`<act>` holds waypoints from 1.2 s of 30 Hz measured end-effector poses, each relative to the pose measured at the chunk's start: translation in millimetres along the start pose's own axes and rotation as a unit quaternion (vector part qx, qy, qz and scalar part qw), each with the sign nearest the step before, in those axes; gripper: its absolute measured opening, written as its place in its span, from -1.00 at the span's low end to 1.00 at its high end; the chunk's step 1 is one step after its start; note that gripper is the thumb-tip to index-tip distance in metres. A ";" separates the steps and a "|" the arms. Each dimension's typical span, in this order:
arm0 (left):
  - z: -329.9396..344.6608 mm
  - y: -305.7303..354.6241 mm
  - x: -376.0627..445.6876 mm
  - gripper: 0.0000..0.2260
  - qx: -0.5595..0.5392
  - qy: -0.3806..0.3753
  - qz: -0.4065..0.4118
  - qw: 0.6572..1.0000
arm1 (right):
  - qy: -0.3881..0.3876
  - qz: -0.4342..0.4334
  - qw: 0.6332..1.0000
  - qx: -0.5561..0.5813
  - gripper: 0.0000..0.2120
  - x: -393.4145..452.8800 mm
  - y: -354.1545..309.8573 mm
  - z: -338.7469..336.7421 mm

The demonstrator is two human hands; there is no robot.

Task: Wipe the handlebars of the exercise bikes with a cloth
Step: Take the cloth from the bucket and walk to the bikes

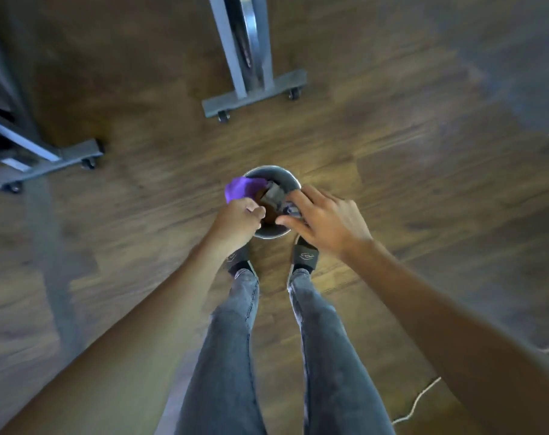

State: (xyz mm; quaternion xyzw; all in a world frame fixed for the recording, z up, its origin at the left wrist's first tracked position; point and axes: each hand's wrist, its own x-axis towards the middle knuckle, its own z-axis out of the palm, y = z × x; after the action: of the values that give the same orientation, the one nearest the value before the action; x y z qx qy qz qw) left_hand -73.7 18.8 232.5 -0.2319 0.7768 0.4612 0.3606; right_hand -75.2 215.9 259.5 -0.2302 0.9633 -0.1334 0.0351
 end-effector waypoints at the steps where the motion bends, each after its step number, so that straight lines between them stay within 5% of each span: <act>1: -5.5 21.3 -16.6 -0.79 0.009 0.004 0.028 1.000 | 0.012 0.011 1.000 -0.003 -0.45 -1.1 -5.0 -26.9; 11: -9.6 185.3 -145.8 -0.86 0.207 0.021 0.256 0.944 | 0.121 -0.004 0.987 -0.103 -0.50 -57.7 2.9 -217.2; 22: 85.5 342.7 -190.8 -0.86 0.215 0.073 0.370 0.901 | 0.249 -0.015 0.947 -0.200 -0.56 -79.4 147.8 -340.0; 36: 106.8 476.5 -148.5 -0.84 0.210 0.088 0.352 0.908 | 0.263 -0.059 0.940 -0.211 -0.57 -11.5 279.0 -383.1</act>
State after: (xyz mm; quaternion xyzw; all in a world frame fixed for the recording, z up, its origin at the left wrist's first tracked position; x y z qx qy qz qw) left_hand -272.9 339.8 575.6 0.0973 0.9154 0.3624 0.1455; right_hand -235.5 552.9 551.9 -0.2451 0.9290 0.0151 -0.2770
